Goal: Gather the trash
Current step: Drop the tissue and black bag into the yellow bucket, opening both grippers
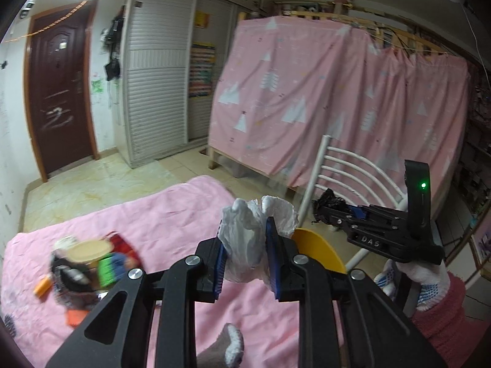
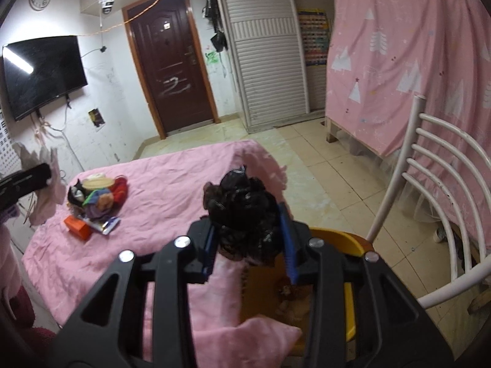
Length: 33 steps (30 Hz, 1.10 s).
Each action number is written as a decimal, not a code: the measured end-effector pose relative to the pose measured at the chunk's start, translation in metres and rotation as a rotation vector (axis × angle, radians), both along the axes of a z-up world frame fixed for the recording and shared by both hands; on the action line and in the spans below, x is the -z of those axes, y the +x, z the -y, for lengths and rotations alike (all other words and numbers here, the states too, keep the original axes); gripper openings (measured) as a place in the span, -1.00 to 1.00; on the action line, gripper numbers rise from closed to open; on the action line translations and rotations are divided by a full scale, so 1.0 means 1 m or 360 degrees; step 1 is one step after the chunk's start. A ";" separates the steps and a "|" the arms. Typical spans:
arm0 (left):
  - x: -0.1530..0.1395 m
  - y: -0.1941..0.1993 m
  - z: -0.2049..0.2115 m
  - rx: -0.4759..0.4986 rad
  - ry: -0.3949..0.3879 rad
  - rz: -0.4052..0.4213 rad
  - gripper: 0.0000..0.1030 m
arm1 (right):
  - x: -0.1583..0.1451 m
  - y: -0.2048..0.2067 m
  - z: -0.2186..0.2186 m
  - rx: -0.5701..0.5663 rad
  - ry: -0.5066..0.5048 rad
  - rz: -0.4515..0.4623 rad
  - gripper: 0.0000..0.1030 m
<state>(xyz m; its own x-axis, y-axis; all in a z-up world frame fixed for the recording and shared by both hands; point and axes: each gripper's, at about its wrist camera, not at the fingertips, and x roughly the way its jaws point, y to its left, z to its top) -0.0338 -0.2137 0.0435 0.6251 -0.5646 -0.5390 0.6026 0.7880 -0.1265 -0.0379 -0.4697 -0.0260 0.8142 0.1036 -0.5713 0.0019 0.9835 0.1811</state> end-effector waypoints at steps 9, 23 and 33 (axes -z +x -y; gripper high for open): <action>0.013 0.034 0.091 0.0188 -0.0015 -0.0167 -0.73 | 0.025 0.004 0.046 0.0137 0.0064 -0.0067 -0.13; 0.055 0.060 0.182 0.0313 0.0075 -0.0377 -0.08 | 0.043 0.000 0.089 0.0266 0.0197 -0.0081 0.17; 0.050 0.054 0.163 0.0268 0.0051 -0.0363 0.06 | 0.032 -0.003 0.080 0.0263 0.0176 -0.0059 0.19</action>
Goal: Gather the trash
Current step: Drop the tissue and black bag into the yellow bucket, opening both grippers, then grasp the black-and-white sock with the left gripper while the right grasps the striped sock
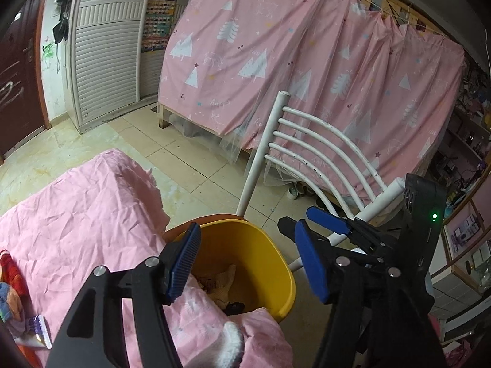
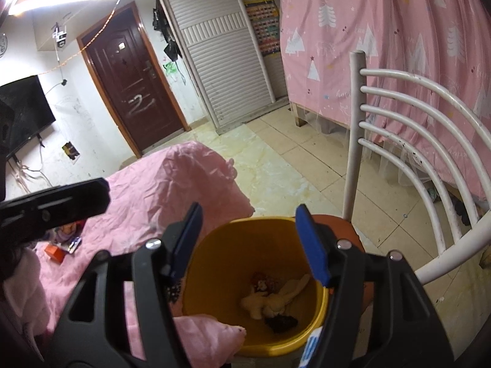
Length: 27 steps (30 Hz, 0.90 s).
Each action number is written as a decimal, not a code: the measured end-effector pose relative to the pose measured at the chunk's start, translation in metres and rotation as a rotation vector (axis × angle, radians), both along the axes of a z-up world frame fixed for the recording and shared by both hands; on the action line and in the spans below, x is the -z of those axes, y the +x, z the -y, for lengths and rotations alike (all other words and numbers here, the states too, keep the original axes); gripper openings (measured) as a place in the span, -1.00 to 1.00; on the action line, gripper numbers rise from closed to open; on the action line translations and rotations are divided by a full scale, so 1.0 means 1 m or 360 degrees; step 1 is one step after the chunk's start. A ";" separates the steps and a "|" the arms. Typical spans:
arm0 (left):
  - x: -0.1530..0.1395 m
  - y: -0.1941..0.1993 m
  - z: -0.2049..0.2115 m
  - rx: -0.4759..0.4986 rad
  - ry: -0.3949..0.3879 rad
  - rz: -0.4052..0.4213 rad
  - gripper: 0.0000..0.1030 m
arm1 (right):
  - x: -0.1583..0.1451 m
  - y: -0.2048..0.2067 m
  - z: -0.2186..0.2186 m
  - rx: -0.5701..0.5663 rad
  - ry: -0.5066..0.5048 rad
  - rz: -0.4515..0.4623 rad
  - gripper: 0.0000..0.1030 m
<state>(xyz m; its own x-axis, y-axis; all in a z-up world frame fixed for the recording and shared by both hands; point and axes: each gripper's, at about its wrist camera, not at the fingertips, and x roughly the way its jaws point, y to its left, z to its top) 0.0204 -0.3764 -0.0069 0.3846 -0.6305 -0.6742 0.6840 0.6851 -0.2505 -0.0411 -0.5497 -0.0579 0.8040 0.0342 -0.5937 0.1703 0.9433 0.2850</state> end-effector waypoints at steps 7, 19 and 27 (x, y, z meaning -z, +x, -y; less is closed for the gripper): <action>-0.017 -0.001 -0.036 -0.0058 -0.0063 0.0030 0.17 | -0.014 0.007 -0.028 -0.0066 -0.0043 0.0013 0.33; -0.040 0.007 -0.139 -0.0336 -0.0087 0.0138 0.30 | -0.027 0.043 -0.117 -0.0332 -0.0103 0.0025 0.33; -0.047 0.014 -0.221 -0.0580 -0.0033 0.0223 0.30 | -0.031 0.069 -0.183 -0.0524 -0.0153 -0.0002 0.33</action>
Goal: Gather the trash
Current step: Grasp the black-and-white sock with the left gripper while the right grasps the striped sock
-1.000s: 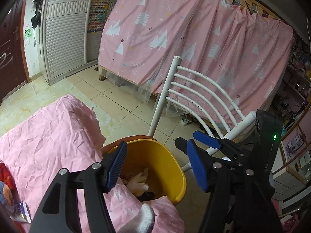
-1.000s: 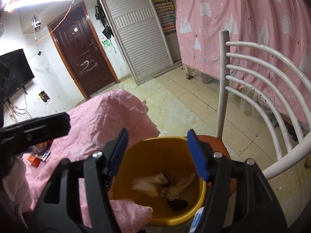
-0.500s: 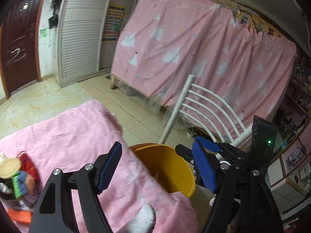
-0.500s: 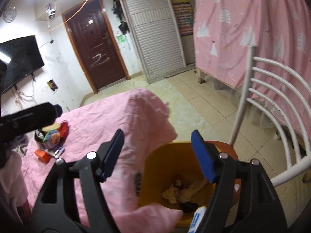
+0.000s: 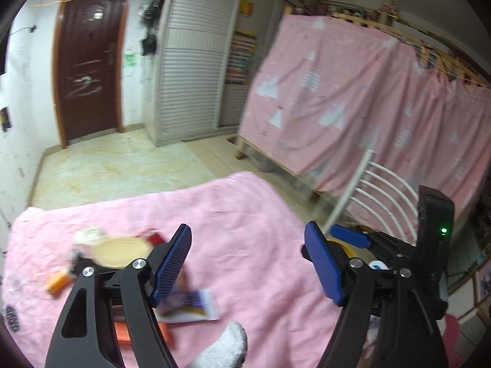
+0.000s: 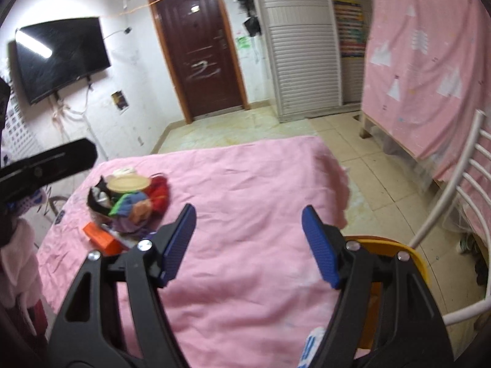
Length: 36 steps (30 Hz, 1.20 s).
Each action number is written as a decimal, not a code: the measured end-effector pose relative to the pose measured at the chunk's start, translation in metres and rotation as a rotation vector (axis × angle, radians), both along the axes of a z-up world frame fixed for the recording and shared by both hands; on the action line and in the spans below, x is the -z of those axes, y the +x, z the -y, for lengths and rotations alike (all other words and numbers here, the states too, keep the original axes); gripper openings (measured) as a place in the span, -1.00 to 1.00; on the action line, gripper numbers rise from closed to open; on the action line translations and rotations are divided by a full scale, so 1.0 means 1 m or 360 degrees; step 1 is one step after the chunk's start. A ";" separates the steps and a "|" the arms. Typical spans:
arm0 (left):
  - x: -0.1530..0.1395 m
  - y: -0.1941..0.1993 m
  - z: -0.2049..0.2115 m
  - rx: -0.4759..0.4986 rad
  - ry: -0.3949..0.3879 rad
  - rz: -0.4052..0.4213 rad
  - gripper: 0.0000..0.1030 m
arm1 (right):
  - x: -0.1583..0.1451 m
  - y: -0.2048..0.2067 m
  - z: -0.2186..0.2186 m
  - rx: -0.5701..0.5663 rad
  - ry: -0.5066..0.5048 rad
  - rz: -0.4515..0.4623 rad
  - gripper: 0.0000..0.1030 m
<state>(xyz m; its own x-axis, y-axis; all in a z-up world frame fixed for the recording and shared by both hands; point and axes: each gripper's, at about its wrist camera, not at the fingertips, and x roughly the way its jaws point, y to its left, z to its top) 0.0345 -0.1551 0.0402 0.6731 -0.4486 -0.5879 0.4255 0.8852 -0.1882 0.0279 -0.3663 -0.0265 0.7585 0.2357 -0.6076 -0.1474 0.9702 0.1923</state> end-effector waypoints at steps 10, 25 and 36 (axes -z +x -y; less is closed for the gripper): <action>0.020 0.014 -0.086 -0.0354 0.0148 -0.0091 0.30 | 0.006 0.019 -0.085 -0.0220 -0.0083 -0.0059 0.33; 0.062 0.037 -0.143 -0.0528 0.0018 -0.0344 0.39 | 0.034 0.044 -0.163 -0.0444 -0.0182 -0.0216 0.33; 0.082 0.049 -0.123 -0.0504 0.0049 -0.0421 0.46 | 0.041 0.046 -0.153 -0.0470 -0.0107 -0.0247 -0.43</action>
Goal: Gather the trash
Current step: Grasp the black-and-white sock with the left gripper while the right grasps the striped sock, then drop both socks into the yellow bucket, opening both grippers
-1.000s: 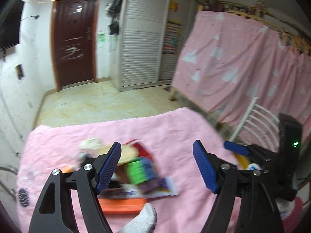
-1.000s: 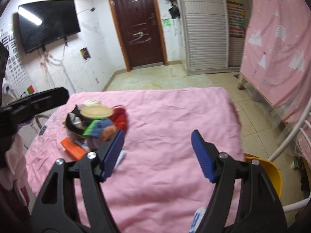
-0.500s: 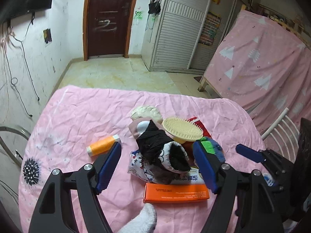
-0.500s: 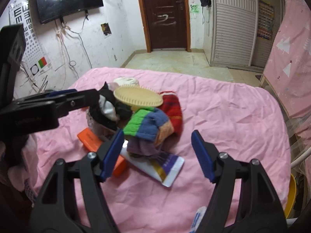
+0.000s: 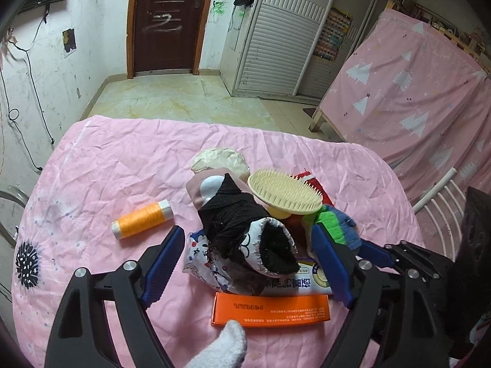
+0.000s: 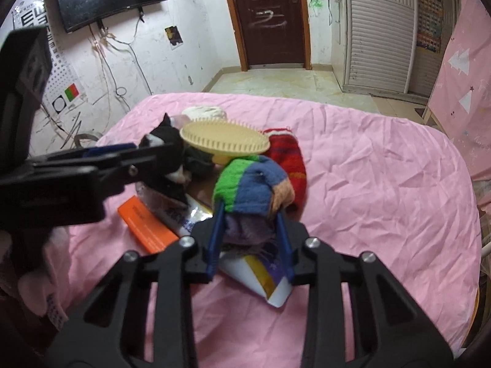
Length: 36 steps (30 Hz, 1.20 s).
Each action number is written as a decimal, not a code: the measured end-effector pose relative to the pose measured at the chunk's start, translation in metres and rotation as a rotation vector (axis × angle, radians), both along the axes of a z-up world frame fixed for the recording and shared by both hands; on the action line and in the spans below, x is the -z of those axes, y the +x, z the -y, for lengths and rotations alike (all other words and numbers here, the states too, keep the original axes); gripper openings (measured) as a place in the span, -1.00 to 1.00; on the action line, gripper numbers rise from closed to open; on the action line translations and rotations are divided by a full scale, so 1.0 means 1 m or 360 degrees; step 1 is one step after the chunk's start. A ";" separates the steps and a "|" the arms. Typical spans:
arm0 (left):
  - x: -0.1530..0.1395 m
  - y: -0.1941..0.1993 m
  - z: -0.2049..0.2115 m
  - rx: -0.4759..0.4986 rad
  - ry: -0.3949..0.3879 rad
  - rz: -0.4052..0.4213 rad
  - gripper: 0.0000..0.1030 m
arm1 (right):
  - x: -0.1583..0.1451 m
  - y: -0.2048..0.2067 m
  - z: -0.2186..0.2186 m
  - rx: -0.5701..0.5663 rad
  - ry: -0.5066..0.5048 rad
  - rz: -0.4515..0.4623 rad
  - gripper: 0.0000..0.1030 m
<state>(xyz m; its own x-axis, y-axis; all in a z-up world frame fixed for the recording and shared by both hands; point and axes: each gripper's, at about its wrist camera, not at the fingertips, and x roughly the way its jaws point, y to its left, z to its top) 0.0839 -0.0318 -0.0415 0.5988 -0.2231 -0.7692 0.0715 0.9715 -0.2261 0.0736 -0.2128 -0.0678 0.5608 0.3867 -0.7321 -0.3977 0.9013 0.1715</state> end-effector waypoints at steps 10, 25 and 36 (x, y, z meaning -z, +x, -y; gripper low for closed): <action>0.007 0.000 0.009 -0.0053 0.0084 0.0008 0.10 | -0.016 -0.015 0.031 0.0074 0.0112 0.0067 -0.43; -0.027 -0.032 0.005 -0.0131 0.0122 0.0160 -0.33 | -0.029 -0.036 0.061 0.0093 0.0205 0.0169 -0.43; -0.060 -0.056 0.043 -0.0042 0.0188 0.0284 -0.46 | -0.046 -0.059 0.108 0.0211 0.0274 0.0271 -0.43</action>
<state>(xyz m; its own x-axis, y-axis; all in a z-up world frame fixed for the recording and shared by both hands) 0.0279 -0.0750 0.0184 0.7322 -0.1204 -0.6704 0.0747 0.9925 -0.0967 0.0146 -0.3206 -0.0218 0.7239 0.4123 -0.5531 -0.3146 0.9108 0.2673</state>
